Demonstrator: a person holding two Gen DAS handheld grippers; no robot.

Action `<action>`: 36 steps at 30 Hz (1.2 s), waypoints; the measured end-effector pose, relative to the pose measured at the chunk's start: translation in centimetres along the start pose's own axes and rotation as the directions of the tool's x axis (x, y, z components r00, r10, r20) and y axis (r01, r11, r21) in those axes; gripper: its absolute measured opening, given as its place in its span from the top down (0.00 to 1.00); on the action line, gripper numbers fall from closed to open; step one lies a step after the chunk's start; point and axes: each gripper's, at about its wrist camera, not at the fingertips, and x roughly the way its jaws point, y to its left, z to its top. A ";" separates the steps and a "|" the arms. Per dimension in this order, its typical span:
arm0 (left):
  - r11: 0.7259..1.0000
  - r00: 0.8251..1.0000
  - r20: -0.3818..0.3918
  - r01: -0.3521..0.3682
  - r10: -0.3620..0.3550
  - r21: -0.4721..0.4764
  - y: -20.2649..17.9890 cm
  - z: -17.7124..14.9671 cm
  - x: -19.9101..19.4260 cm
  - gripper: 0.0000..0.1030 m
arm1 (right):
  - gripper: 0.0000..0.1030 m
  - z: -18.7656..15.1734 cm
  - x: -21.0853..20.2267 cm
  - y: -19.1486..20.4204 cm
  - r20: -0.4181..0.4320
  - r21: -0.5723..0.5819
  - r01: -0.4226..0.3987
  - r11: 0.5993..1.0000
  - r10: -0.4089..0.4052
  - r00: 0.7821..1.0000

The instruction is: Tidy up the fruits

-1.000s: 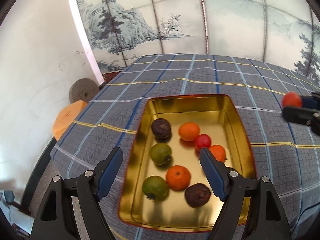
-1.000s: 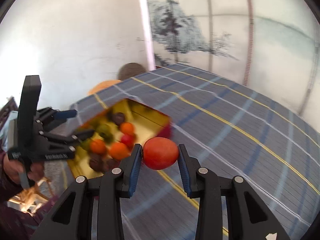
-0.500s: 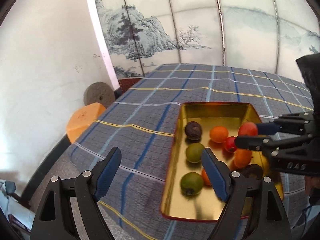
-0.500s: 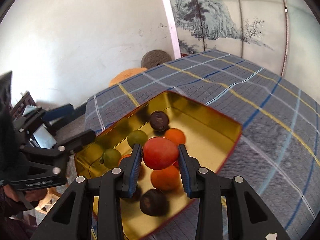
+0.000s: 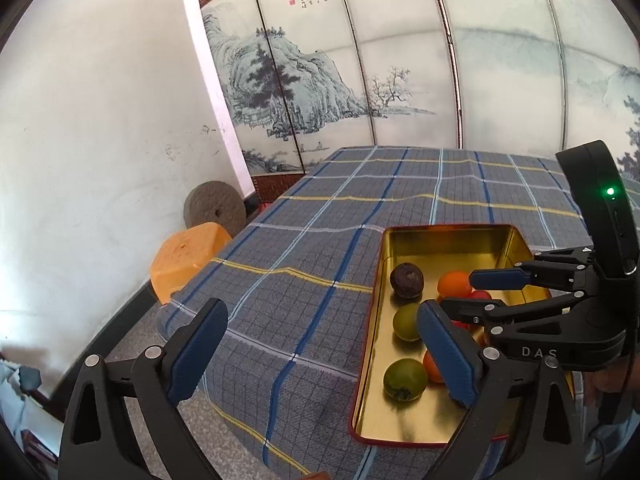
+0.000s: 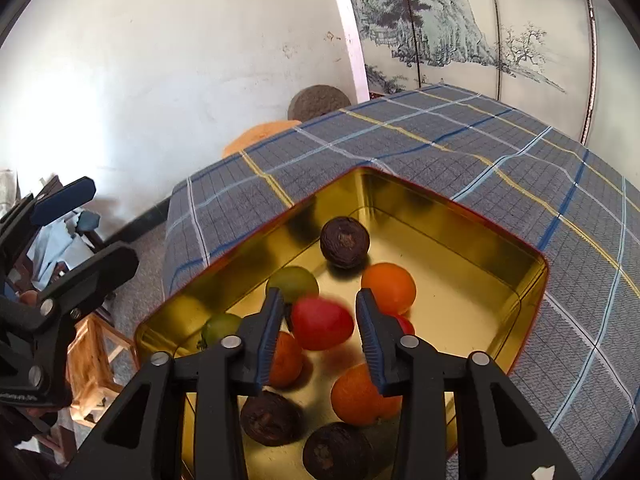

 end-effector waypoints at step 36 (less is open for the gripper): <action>0.989 0.971 0.214 0.124 -0.105 -0.079 0.3 3.7 -10.4 0.00 | 0.01 -3.8 -19.4 6.9 0.522 0.008 0.388 0.922 -0.335 0.784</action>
